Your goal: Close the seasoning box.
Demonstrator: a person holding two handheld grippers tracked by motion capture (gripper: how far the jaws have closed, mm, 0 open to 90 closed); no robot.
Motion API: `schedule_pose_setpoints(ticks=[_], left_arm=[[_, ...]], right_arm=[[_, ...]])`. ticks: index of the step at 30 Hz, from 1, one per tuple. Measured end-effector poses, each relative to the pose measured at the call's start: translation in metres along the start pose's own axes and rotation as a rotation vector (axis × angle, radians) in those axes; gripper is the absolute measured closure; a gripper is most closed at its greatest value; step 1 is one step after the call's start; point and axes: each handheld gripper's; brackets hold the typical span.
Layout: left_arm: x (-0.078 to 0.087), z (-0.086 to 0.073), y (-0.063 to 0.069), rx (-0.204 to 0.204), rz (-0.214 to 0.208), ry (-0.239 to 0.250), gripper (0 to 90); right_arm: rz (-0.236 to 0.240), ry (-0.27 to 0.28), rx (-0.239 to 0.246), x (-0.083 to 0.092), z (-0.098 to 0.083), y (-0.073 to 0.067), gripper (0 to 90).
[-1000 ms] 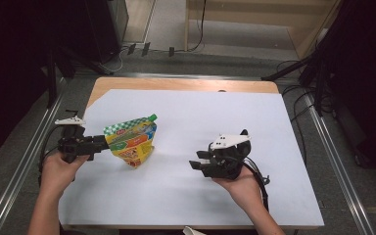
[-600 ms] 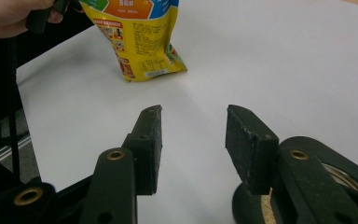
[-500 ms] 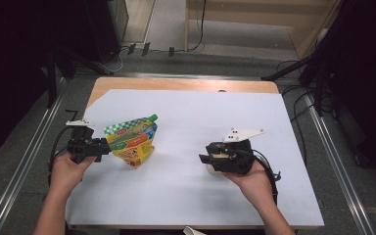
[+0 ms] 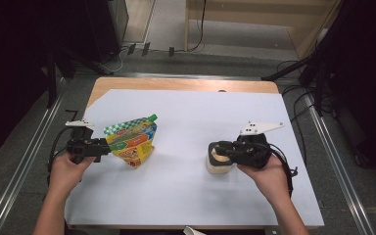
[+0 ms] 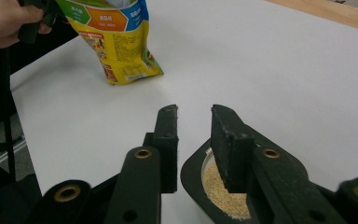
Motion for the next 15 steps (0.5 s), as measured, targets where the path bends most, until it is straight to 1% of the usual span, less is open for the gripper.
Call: schedule_pose_setpoints(ticks=[5, 8, 10, 15], left_arm=[[0.004, -0.001, -0.006, 0.013, 0.016, 0.017, 41.8], [0.004, 0.000, -0.009, 0.025, 0.030, 0.026, 41.8], [0.004, 0.000, -0.010, 0.023, 0.041, 0.027, 41.5], [0.001, 0.000, -0.012, 0.028, 0.069, 0.012, 41.3]], right_arm=[[-0.002, 0.006, -0.005, 0.008, 0.001, 0.005, 81.2], [-0.002, -0.001, -0.015, 0.010, 0.000, 0.008, 85.1], [-0.001, -0.002, -0.021, 0.011, -0.001, 0.010, 88.5], [-0.013, -0.002, -0.032, 0.017, -0.001, 0.016, 90.0]])
Point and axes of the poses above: each handheld gripper's, and its own axes: x roughly backward along the jaws, z roughly out of its top, y roughly to its right, and after that the axes turned 3 degrees about -z, right-handed
